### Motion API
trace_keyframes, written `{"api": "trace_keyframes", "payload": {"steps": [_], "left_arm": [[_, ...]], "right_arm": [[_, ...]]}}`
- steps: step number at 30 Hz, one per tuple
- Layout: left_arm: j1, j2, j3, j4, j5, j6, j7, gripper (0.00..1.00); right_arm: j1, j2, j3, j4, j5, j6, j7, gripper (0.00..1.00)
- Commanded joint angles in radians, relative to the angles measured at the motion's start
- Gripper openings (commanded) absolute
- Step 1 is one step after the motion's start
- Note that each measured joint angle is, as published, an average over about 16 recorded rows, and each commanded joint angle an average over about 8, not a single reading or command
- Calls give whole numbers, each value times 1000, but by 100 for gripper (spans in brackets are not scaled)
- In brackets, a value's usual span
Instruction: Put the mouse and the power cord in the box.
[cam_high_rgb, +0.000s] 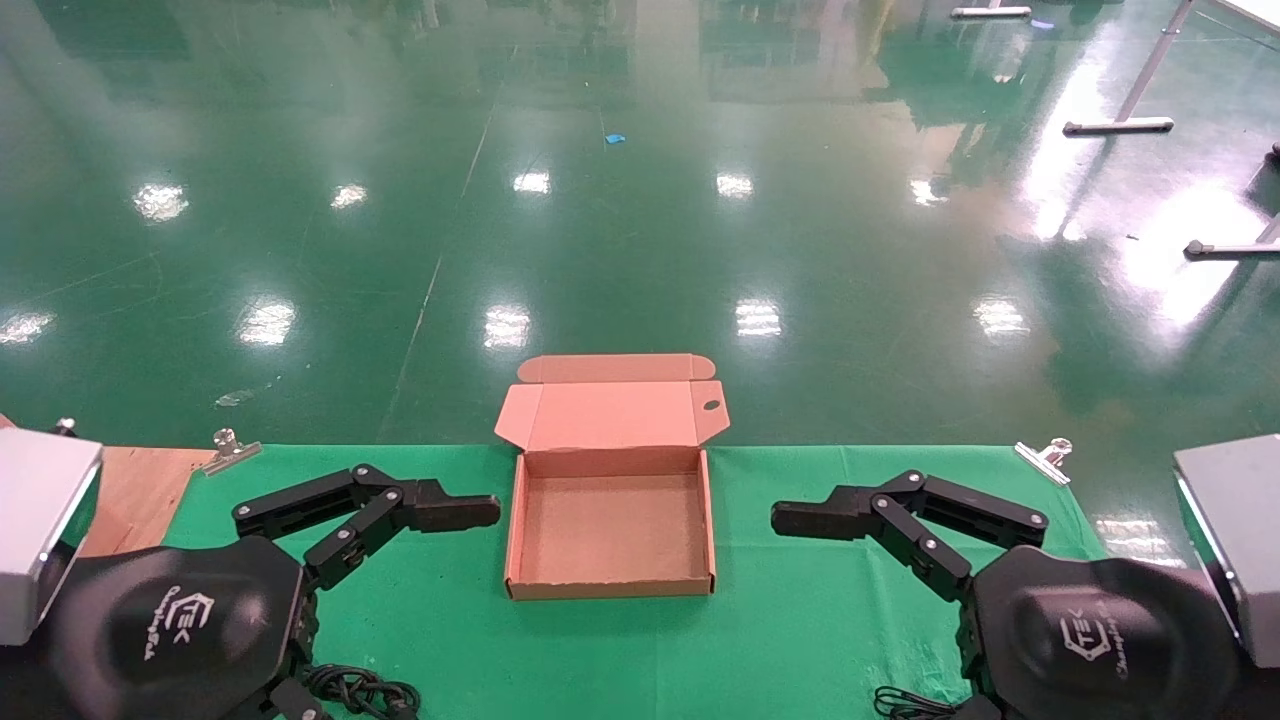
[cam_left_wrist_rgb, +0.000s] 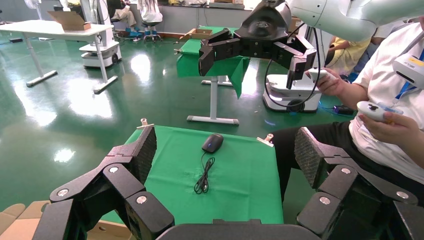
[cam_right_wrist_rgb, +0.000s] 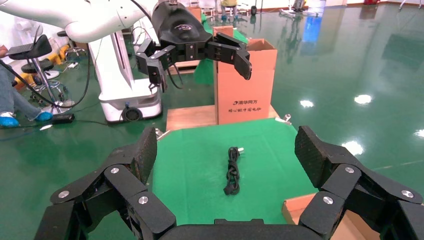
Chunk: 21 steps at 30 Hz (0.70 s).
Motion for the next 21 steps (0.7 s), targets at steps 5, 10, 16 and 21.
{"api": "trace_keyframes", "payload": {"steps": [5, 10, 16, 21], "left_arm": [[-20, 4, 38, 22, 58, 37, 14, 100], [-78, 7, 120, 57, 204, 60, 55, 100], [-166, 46, 245, 166, 424, 55, 129, 100], [-243, 115, 340, 333, 623, 27, 218, 100]], "right_arm": [[54, 5, -52, 30, -134, -23, -12, 100], [176, -12, -177, 49, -399, -50, -15, 100], [293, -66, -345, 43, -684, -51, 2, 100], [335, -118, -438, 11, -883, -19, 4, 100]]}}
